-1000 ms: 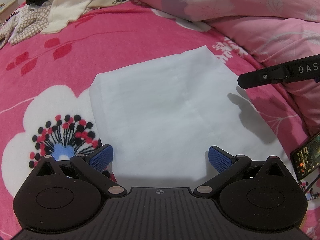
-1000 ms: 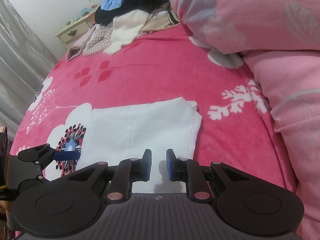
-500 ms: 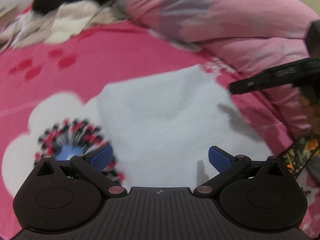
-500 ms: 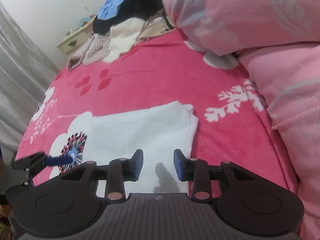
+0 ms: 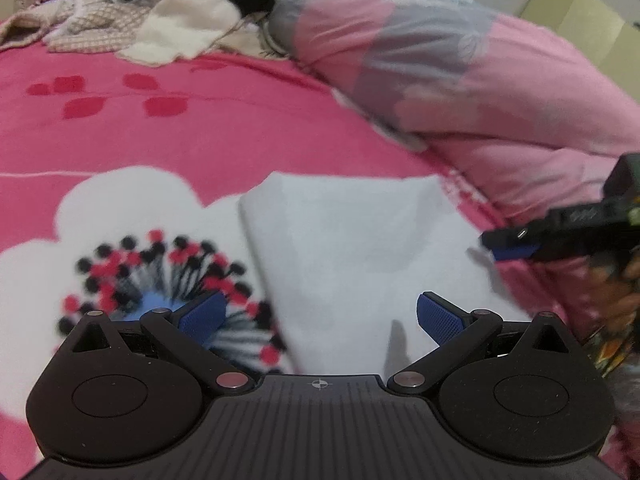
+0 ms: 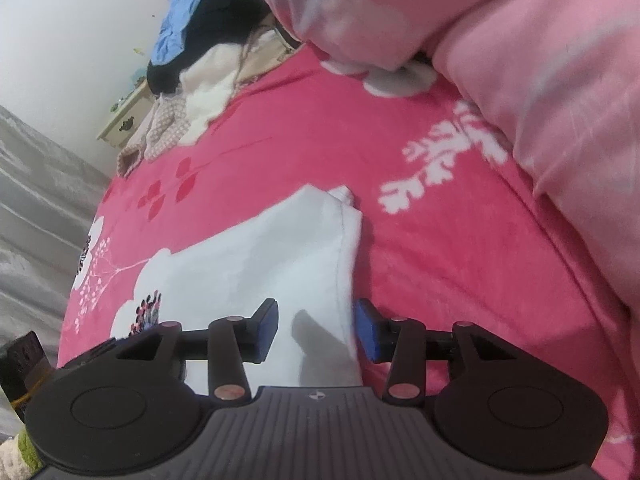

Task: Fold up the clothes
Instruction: 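Close the right gripper on the shirt end while the left gripper pinches beside it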

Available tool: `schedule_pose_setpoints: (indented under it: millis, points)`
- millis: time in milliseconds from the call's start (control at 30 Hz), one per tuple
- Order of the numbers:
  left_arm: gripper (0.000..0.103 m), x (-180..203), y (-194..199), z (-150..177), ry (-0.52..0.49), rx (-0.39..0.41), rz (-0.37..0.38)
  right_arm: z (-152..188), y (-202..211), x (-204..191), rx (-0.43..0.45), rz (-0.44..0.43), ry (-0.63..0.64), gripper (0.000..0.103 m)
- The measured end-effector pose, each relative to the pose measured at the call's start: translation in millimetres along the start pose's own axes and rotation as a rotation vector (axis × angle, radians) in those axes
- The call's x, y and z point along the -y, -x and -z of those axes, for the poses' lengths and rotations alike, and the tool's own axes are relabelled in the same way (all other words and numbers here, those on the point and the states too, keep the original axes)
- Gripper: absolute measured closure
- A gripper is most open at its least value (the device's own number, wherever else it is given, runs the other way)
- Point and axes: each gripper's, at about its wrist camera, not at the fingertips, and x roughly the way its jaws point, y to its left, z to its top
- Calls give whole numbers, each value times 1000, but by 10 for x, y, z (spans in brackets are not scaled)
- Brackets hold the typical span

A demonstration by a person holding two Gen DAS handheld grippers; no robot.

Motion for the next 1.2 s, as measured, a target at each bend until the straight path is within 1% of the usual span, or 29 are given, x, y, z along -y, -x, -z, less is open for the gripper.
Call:
schedule_pose_setpoints:
  millis: [100, 333, 600, 700, 800, 933, 1033, 1200]
  points:
    - [1, -46, -104, -43, 8, 3, 36, 8, -85, 73, -5, -6, -20, 57]
    - [1, -168, -300, -170, 36, 27, 109, -87, -231, 166, 10, -58, -55, 57]
    - [0, -220, -414, -249, 45, 58, 125, -321, -470, 267, 58, -132, -108, 57]
    - [1, -215, -393, -221, 55, 63, 132, -327, -512, 345, 61, -173, -156, 57]
    - [1, -251, -312, -179, 85, 49, 175, -259, -493, 412, 27, -223, -183, 57]
    - [2, -297, -227, -111, 119, 28, 234, -188, -477, 417, -18, -264, -175, 57]
    - [2, -262, -292, -139, 109, 30, 214, -268, -557, 417, -17, -270, -179, 60]
    - [3, -182, -398, -201, 134, 70, 161, -332, -659, 382, 2, -279, -160, 66]
